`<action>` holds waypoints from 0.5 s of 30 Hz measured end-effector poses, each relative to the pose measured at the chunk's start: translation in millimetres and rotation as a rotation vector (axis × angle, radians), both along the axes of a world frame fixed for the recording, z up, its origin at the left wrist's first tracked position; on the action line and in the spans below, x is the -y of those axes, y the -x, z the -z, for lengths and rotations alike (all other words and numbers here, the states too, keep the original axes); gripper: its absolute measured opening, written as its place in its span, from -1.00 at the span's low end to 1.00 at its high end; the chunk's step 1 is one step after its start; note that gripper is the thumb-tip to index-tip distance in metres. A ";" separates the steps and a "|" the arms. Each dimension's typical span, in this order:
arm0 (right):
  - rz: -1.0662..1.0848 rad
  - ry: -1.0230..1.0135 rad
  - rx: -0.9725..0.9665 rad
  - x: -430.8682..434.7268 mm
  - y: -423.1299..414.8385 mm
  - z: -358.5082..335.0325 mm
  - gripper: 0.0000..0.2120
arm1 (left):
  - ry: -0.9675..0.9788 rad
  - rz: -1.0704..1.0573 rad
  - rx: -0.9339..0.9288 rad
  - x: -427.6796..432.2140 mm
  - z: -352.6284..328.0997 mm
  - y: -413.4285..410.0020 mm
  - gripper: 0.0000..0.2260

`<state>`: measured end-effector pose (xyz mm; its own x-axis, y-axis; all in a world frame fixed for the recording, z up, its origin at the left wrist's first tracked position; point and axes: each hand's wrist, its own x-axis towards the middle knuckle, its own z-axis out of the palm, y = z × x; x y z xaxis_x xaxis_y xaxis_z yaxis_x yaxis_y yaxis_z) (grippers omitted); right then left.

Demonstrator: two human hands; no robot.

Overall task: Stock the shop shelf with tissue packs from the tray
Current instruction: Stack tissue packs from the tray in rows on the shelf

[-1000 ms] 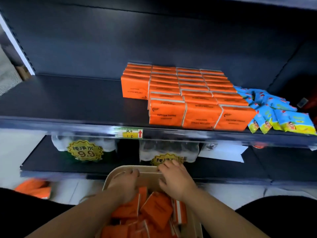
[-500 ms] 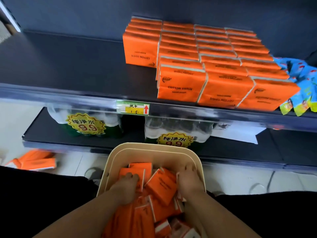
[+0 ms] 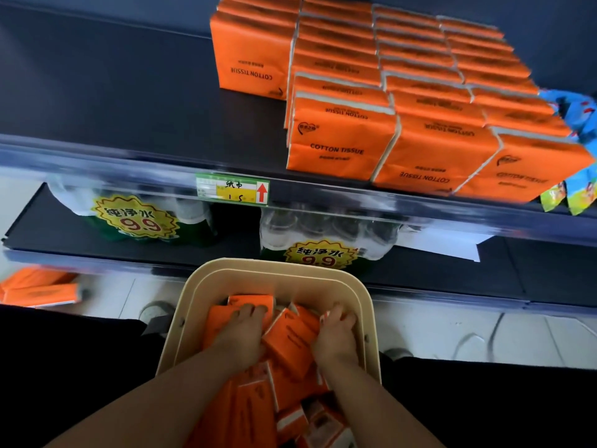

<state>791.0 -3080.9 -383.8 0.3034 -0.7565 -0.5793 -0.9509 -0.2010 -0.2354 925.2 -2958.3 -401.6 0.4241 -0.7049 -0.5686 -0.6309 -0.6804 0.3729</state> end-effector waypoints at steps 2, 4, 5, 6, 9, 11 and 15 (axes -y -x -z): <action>0.011 -0.001 -0.045 3.4 2.9 8.6 -0.50 | -0.012 -0.009 -0.037 14.1 2.3 9.6 -0.41; -0.045 -0.008 -0.131 2.1 5.4 9.8 -0.53 | -0.048 -0.085 -0.099 25.5 5.2 18.8 -0.36; -0.053 -0.024 -0.141 0.6 7.0 9.3 -0.51 | -0.056 -0.128 -0.110 29.2 7.1 22.2 -0.33; -0.063 -0.047 -0.144 -0.8 8.2 10.9 -0.47 | -0.054 -0.169 -0.115 31.1 8.7 24.5 -0.31; -0.100 -0.138 -0.114 -1.0 11.6 9.5 -0.25 | -0.071 -0.309 -0.141 34.7 13.4 26.3 -0.39; -0.071 -0.229 -0.023 0.2 12.9 11.1 -0.20 | -0.098 -0.346 -0.119 38.0 14.2 23.6 -0.48; 0.112 -0.306 0.113 9.0 12.1 21.4 -0.52 | -0.178 -0.269 -0.055 43.5 9.9 18.8 -0.54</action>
